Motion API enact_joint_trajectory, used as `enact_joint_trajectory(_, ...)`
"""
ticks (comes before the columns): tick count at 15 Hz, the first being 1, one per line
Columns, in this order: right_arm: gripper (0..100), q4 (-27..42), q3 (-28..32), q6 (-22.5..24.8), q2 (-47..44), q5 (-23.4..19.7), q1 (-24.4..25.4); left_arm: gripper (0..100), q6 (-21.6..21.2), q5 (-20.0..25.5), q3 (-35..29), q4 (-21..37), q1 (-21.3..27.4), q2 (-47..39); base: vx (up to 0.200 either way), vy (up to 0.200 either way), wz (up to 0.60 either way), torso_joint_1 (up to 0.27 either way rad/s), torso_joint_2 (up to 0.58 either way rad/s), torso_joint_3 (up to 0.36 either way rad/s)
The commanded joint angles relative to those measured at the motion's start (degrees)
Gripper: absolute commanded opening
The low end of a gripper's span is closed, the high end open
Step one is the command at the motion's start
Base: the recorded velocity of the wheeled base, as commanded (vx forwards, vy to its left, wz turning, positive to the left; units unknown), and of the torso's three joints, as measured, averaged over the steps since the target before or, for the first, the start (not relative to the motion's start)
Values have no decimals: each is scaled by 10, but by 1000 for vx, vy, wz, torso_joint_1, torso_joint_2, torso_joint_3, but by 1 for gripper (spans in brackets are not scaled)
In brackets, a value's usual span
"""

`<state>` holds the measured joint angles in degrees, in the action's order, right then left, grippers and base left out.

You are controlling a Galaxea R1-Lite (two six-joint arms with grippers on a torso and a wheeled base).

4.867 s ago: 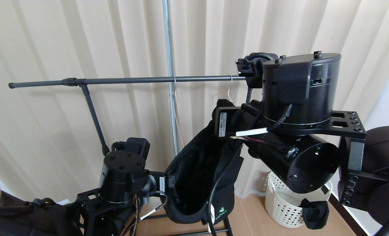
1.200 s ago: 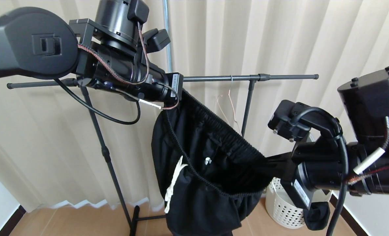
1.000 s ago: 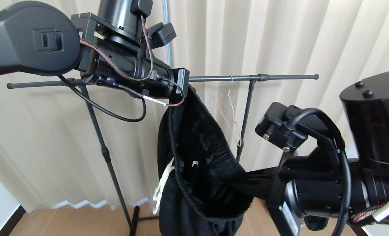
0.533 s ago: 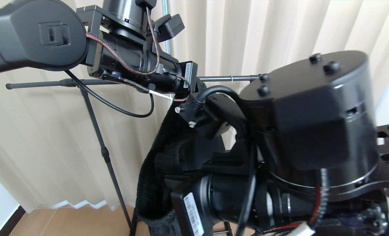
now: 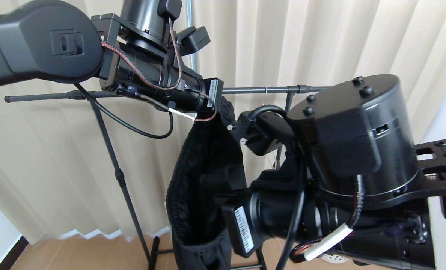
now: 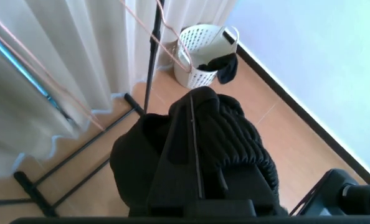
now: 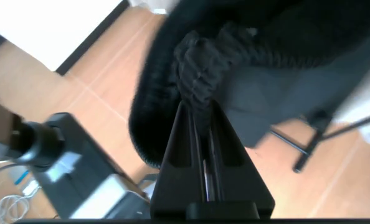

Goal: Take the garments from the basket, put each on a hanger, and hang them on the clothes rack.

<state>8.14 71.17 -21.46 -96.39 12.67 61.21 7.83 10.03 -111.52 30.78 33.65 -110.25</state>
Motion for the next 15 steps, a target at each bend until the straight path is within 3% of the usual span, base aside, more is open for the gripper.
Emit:
enact_joint_trajectory(1,0,1,-41,22,47,1,-47,0,-11,-5,-1,18,-14,3,0,0,0,0,0,0)
enact_joint_trajectory(7,0,7,-45,135,44,21,-199,0,-69,-99,17,138,-24,38,0,0,0,0,0,0)
enact_joint_trajectory(10,0,-13,25,152,-25,21,-252,0,-69,-164,84,140,-10,65,0,0,0,0,0,0)
enact_joint_trajectory(11,0,-13,25,152,-25,21,-252,0,-69,-164,84,140,-10,65,0,0,0,0,0,0)
enact_joint_trajectory(12,0,-23,86,150,-74,20,-259,0,-64,-179,134,140,8,91,0,0,0,0,0,0)
enact_joint_trajectory(13,0,-32,104,149,-91,20,-259,0,-60,-183,152,140,17,100,0,0,0,0,0,0)
enact_joint_trajectory(15,0,-61,156,148,-138,19,-259,0,-10,-204,197,140,63,116,0,0,0,0,0,0)
